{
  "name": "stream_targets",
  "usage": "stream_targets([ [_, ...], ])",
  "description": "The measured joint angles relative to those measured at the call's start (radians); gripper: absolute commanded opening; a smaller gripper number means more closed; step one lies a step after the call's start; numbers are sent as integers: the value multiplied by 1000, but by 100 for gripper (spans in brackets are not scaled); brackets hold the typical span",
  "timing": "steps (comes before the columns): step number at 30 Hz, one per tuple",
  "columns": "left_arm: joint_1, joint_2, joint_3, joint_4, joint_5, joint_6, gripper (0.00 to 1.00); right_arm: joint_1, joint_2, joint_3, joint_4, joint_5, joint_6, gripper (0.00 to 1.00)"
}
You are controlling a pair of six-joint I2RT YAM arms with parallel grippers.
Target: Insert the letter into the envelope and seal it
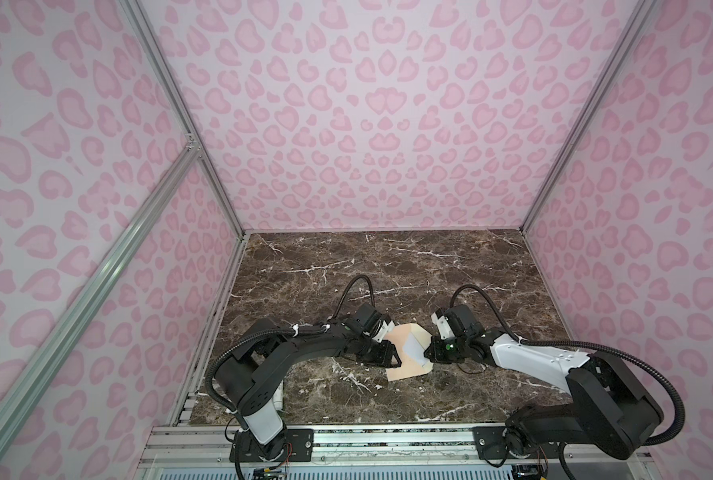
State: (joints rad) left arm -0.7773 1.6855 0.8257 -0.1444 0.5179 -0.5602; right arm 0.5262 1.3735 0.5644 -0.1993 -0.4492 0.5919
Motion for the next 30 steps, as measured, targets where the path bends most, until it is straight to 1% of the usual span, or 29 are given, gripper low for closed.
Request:
stream_targets([
  [2, 1, -21, 0, -24, -19, 0, 63, -3, -3, -4, 1, 0, 8, 12],
  [7, 4, -95, 1, -63, -50, 0, 67, -4, -19, -13, -2, 1, 18, 17],
  [9, 5, -121, 1, -77, -59, -1, 67, -5, -23, -13, -1, 1, 18, 17],
  [14, 10, -158, -17, -91, -80, -9, 68, -8, -8, -21, 16, -3, 24, 13],
  [21, 21, -146, -68, -97, -106, -27, 68, -9, 14, -39, 33, -18, 44, 6],
  [25, 25, -135, -84, -86, -107, -42, 67, -9, 6, -48, 48, -19, 59, 3],
  [30, 28, -115, -98, -24, -71, -54, 64, -11, -15, -65, 59, -19, 81, 0],
])
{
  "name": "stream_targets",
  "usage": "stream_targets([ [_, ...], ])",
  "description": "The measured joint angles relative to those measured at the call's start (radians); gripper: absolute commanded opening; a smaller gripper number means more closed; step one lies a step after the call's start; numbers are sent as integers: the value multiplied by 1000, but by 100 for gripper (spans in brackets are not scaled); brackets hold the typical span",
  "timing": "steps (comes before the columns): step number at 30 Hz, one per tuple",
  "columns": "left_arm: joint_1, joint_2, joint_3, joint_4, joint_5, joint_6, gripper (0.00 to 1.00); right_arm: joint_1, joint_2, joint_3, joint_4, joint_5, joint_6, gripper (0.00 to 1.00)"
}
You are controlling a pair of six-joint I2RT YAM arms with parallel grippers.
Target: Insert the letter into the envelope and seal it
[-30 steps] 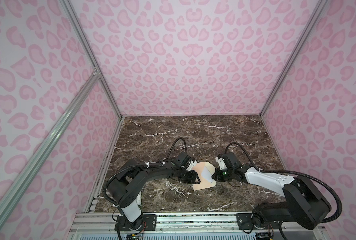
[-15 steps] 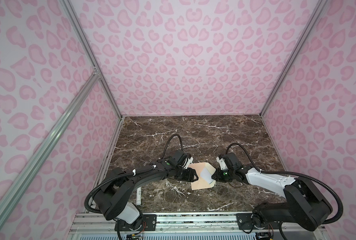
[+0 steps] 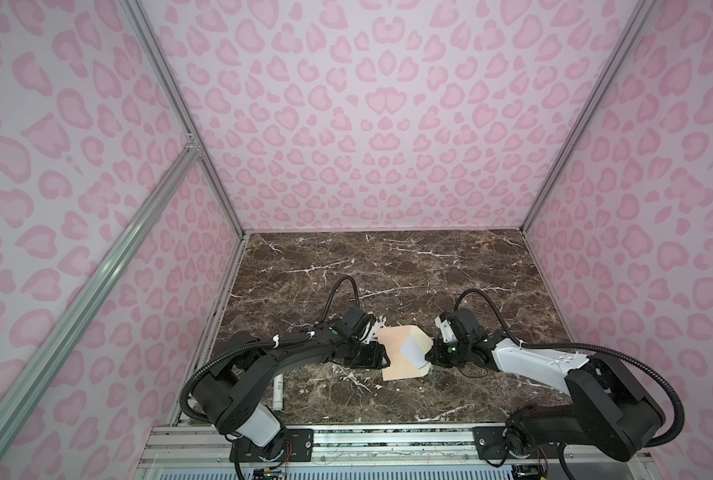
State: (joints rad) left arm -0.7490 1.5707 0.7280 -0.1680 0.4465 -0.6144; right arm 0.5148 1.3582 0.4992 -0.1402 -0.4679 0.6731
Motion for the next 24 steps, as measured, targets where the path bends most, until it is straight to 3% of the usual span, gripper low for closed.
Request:
stream_targets([
  [24, -32, 24, -43, 144, 62, -56, 58, -16, -69, -55, 9, 21, 120, 0],
])
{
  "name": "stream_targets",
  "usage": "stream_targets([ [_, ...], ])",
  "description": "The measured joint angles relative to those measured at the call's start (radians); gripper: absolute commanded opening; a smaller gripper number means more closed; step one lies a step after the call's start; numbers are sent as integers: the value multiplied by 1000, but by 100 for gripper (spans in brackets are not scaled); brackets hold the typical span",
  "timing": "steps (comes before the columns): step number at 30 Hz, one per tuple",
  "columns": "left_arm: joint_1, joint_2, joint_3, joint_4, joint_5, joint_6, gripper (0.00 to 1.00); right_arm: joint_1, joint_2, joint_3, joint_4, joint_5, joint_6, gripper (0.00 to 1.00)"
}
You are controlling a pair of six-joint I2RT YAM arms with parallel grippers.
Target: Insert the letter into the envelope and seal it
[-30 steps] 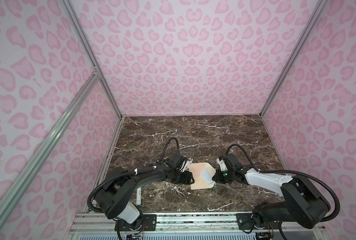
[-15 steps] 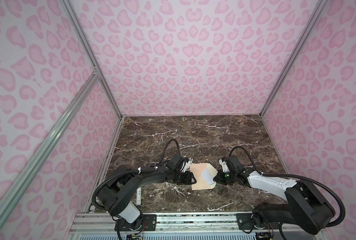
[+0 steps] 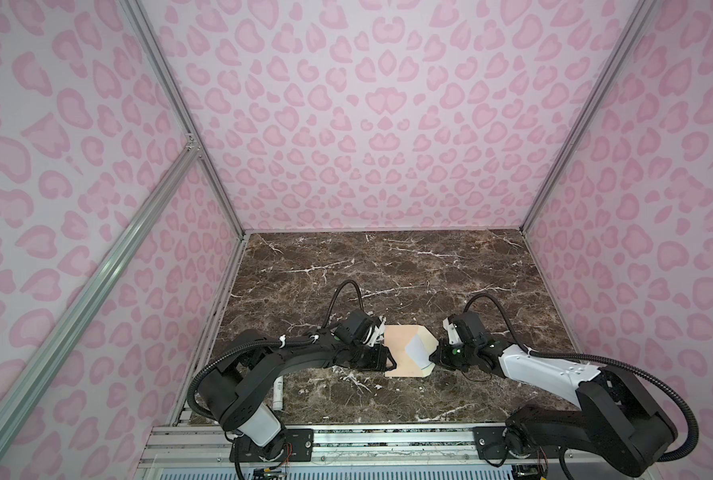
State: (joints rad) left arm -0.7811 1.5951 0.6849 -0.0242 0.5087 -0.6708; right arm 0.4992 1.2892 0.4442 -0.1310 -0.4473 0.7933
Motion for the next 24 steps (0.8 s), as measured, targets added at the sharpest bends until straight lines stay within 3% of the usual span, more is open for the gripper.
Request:
stream_targets([
  [24, -33, 16, -6, 35, 11, -36, 51, 12, -44, -55, 84, 14, 127, 0],
])
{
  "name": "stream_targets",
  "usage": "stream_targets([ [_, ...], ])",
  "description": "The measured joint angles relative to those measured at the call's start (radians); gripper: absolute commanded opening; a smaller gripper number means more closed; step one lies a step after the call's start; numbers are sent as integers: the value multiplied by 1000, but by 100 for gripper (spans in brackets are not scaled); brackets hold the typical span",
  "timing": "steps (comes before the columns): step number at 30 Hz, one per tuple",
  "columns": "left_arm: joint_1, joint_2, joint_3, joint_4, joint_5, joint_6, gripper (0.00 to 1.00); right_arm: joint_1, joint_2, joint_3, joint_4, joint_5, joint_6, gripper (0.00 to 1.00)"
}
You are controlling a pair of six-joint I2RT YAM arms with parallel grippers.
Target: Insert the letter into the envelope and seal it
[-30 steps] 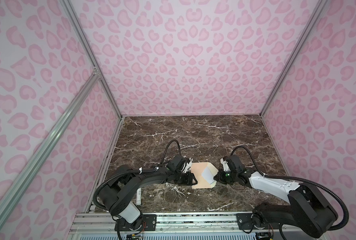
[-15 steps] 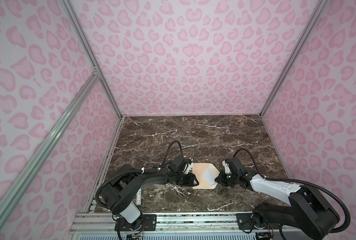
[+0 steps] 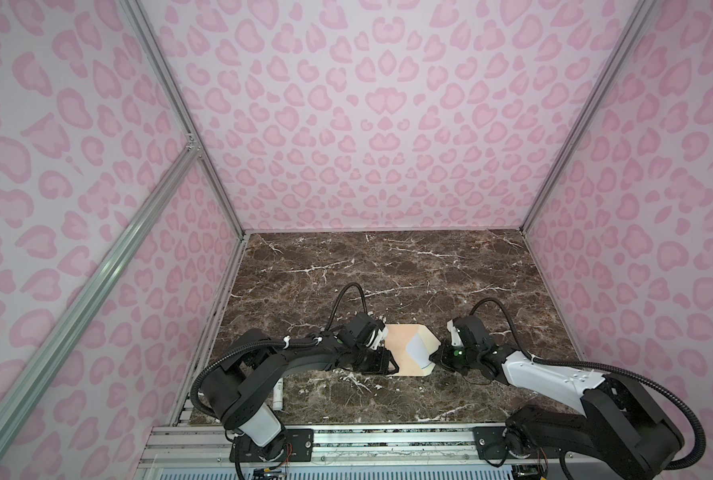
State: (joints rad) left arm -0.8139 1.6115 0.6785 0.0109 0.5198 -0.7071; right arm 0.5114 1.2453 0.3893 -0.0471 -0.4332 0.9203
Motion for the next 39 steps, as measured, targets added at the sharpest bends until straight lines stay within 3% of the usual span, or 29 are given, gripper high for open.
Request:
stream_targets([
  [23, -12, 31, -10, 67, 42, -18, 50, 72, 84, 1, 114, 16, 65, 0],
  [30, -14, 19, 1, 32, 27, -6, 51, 51, 27, 76, -7, 50, 3, 26],
  [34, -14, 13, 11, 1, 17, -2, 51, 39, 21, 113, -77, 63, -42, 31],
  [39, -11, -6, 23, -53, -10, 5, 53, 20, 26, 153, -149, 72, -91, 29],
])
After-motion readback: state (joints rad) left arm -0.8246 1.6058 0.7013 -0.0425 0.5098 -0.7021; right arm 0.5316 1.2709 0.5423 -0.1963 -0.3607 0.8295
